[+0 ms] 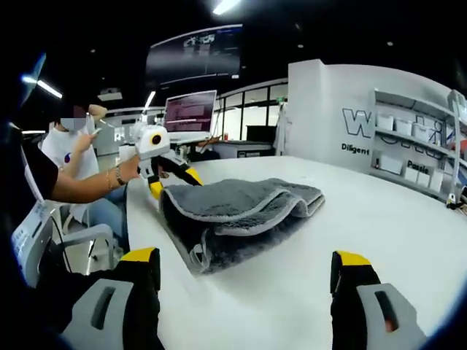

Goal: Open the folded towel by lifting each exposed corner and separating the folded layers until the towel lies flat within the target outline without major curled edges

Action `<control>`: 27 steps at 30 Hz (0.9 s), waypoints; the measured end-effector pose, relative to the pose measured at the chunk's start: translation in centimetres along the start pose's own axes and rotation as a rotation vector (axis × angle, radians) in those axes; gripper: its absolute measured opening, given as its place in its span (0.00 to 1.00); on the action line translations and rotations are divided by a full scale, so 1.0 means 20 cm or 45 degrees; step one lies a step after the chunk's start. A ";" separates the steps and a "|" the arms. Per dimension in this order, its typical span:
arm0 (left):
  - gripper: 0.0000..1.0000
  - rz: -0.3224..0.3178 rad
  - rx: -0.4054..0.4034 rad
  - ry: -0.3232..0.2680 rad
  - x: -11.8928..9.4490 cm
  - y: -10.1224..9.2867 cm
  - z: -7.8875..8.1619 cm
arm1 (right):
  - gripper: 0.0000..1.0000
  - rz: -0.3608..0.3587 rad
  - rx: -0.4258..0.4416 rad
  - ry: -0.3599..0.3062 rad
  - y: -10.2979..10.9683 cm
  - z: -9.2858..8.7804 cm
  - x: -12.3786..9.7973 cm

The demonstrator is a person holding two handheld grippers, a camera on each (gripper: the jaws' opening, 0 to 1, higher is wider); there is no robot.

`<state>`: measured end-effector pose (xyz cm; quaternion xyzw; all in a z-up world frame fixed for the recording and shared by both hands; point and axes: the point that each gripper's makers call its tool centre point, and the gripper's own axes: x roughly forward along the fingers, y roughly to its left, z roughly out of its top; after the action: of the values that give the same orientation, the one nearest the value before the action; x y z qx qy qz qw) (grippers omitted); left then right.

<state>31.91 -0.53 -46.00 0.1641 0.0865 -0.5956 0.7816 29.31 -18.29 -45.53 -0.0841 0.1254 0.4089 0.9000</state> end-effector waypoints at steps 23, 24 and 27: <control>0.99 0.348 -0.324 -0.186 -0.20 0.00 0.02 | 0.99 0.006 0.001 -0.006 0.04 -0.01 0.00; 0.99 0.361 -0.315 -0.177 -0.21 0.00 0.01 | 0.99 0.008 0.000 -0.007 0.04 -0.01 0.00; 0.99 0.397 -0.280 -0.141 -0.22 -0.02 -0.01 | 0.99 0.020 -0.007 -0.013 0.06 -0.01 -0.01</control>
<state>30.32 3.45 -44.86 0.0562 0.0814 -0.4623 0.8812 28.28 -17.75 -45.70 -0.0837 0.1203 0.4166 0.8972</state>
